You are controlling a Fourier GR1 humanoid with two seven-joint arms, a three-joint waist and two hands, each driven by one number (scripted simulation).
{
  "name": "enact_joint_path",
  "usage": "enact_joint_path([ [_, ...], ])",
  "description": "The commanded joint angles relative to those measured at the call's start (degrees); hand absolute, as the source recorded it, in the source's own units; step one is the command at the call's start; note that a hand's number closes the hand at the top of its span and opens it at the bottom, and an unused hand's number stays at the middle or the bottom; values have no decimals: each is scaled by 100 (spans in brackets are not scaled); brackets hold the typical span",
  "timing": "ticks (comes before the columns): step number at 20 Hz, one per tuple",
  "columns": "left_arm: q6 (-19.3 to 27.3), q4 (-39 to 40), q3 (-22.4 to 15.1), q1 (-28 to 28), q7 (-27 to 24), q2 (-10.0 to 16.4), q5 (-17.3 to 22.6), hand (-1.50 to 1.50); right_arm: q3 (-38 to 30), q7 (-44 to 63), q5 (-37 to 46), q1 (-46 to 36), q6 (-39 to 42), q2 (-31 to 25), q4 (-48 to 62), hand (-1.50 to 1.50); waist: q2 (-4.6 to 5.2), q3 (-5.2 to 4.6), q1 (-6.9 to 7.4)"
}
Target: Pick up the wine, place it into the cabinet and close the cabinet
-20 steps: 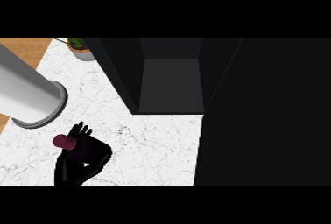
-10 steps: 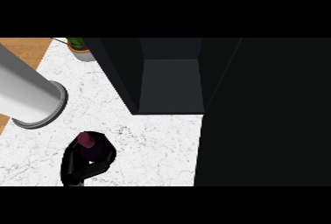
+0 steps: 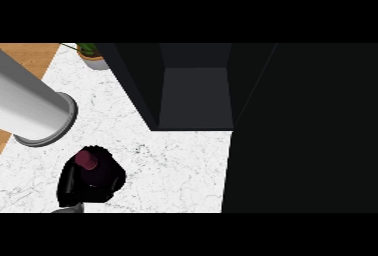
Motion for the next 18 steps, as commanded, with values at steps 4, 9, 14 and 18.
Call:
enact_joint_path([
  [4, -73, -567, 126, -87, 32, 295, -61, 150, -386, 22, -724, 202, 131, -76, -446, -150, 6, -3, 10],
  [9, -452, -1951, 13, 574, 426, 335, 326, 150, 330, 403, 18, -83, -229, 217, -505, -150, -20, -3, 82],
  [14, -416, -2584, -185, 568, 1101, 187, 470, 150, -133, 520, -537, -279, -117, 5, -490, -150, -1, -5, 43],
  [18, 59, -3765, -453, 612, 2135, 97, 446, 150, 57, 241, -275, 240, -7, 92, -645, -150, -8, -1, 29],
])
